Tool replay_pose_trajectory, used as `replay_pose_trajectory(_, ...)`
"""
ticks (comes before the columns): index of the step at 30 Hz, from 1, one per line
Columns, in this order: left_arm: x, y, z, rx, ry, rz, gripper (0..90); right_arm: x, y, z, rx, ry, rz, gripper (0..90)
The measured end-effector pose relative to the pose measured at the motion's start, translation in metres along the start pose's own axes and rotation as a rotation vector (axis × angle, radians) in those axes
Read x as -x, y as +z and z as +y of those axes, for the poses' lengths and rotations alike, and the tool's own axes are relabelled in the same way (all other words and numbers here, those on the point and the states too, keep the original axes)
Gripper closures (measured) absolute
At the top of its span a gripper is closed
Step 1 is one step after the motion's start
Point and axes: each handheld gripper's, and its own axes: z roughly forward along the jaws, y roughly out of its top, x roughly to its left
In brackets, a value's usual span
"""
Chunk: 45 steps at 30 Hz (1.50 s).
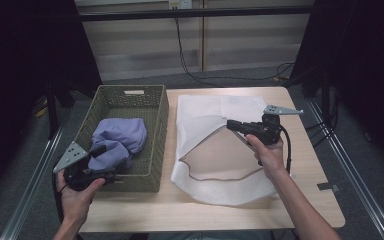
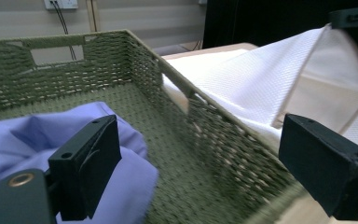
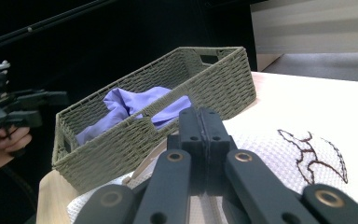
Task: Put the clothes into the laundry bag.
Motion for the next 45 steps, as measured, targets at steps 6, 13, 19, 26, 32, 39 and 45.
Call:
replay_pose_trajectory(6,-0.023,0.014,0.015,-0.085,0.010,0.016,8.3,0.000,0.000,0.000,-0.005,-0.002,0.001,90.0)
replay_pose_trajectory(13,-0.049,0.027,0.038,-0.161,0.005,-0.013,9.6,0.000,0.002,-0.001,-0.012,-0.007,0.000,90.0)
replay_pose_trajectory(19,-0.064,0.051,0.042,-0.255,0.024,0.004,7.8,-0.001,0.001,-0.001,-0.020,-0.016,0.000,90.0)
replay_pose_trajectory(26,-0.089,0.080,0.033,-0.331,-0.028,0.034,8.9,0.000,0.000,-0.002,-0.026,-0.017,0.000,90.0)
replay_pose_trajectory(32,-0.108,0.102,0.022,-0.454,-0.077,0.038,7.8,0.000,0.001,-0.002,-0.029,-0.016,0.001,90.0)
replay_pose_trajectory(39,-0.113,0.115,0.017,-0.543,-0.093,0.032,7.6,0.001,0.002,-0.003,-0.031,-0.016,0.004,90.0)
replay_pose_trajectory(45,-0.112,0.130,0.009,-0.679,-0.087,-0.015,7.2,0.000,0.001,-0.003,-0.033,-0.014,0.000,90.0)
